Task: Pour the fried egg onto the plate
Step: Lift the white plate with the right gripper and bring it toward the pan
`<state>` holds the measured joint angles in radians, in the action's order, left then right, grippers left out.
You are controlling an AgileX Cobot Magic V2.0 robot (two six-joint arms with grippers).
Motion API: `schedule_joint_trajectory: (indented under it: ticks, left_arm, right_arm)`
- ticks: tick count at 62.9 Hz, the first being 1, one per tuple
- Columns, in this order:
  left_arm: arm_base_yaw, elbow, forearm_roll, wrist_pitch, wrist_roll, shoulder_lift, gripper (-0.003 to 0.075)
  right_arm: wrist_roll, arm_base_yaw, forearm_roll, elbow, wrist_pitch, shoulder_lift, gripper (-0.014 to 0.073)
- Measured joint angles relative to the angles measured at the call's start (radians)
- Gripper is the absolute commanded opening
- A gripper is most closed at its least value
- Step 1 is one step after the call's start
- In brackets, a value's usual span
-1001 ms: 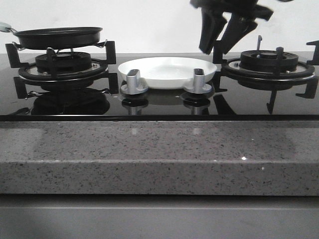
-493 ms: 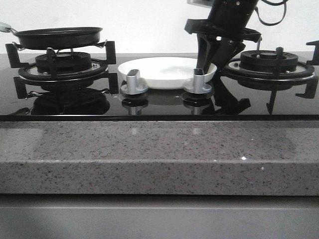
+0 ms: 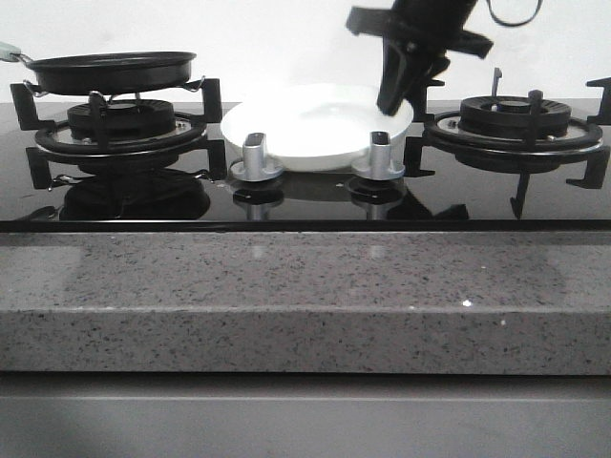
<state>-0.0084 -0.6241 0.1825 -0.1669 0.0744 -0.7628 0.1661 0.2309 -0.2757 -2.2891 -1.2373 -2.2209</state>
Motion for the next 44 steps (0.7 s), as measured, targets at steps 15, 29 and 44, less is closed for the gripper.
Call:
schedule_joint_trajectory:
  ticks: [15, 29, 44]
  left_arm:
    - [0.0, 0.0, 0.0, 0.013, 0.0, 0.0, 0.051]
    - [0.0, 0.0, 0.0, 0.02, 0.0, 0.0, 0.051]
    - [0.0, 0.0, 0.0, 0.026, 0.0, 0.0, 0.0511]
  right_arm:
    - [-0.06, -0.042, -0.078, -0.073, -0.014, 0.019, -0.0059]
    - [-0.059, -0.052, -0.151, -0.001, -0.014, 0.109, -0.0059]
    - [0.004, -0.015, -0.166, 0.379, 0.03, 0.336, -0.0059]
